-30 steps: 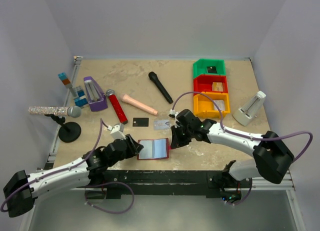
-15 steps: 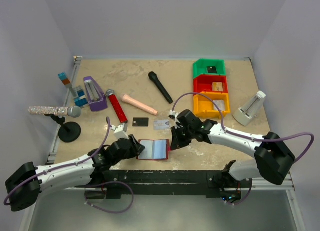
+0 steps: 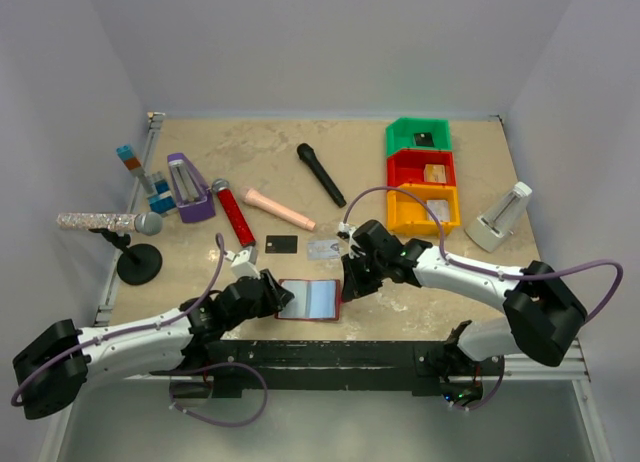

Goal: Take the credit cards out of the card holder
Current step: Remove the credit card from the card holder.

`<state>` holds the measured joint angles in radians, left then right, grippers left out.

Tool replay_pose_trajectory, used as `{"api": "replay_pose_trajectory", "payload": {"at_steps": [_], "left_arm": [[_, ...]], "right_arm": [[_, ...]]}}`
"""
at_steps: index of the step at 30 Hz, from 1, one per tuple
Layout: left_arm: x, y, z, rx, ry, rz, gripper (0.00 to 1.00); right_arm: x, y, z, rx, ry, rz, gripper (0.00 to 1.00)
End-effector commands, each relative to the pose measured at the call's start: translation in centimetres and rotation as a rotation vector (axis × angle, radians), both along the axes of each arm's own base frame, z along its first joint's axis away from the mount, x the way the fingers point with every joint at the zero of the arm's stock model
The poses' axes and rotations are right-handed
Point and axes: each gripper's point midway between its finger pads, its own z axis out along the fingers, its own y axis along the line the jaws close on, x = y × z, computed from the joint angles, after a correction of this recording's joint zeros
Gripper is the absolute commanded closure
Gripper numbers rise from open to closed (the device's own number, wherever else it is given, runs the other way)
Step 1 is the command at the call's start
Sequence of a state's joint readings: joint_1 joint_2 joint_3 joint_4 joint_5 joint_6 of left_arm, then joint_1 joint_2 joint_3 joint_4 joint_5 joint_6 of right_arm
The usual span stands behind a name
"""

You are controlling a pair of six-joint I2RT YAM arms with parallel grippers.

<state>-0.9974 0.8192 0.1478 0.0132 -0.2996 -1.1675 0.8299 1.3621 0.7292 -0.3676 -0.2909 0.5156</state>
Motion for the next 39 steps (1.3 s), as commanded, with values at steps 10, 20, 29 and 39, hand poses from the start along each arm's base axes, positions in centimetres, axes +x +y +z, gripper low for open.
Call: {"api": "replay_pose_trajectory", "payload": {"at_steps": [10,20,29,39], "left_arm": [[-0.5,2.3,-1.4,0.066,0.026,0.059,0.55],[-0.5,0.1,-0.5,-0.012,-0.006,-0.023,0.55],[-0.6,-1.9,0.9,-0.072,-0.057,-0.119,0.56],[-1.2,-3.5,1.0,-0.111,-0.048,-0.185,0.56]], "right_arm": [[0.4,0.9,1.3,0.047,-0.02,0.022,1.0],[0.4,1.4,1.3,0.054,-0.008,0.032,1.0],[0.3,1.6,1.1,0.059,0.006,0.041,1.0],[0.3,1.7,1.2,0.068,0.009,0.044,1.0]]}}
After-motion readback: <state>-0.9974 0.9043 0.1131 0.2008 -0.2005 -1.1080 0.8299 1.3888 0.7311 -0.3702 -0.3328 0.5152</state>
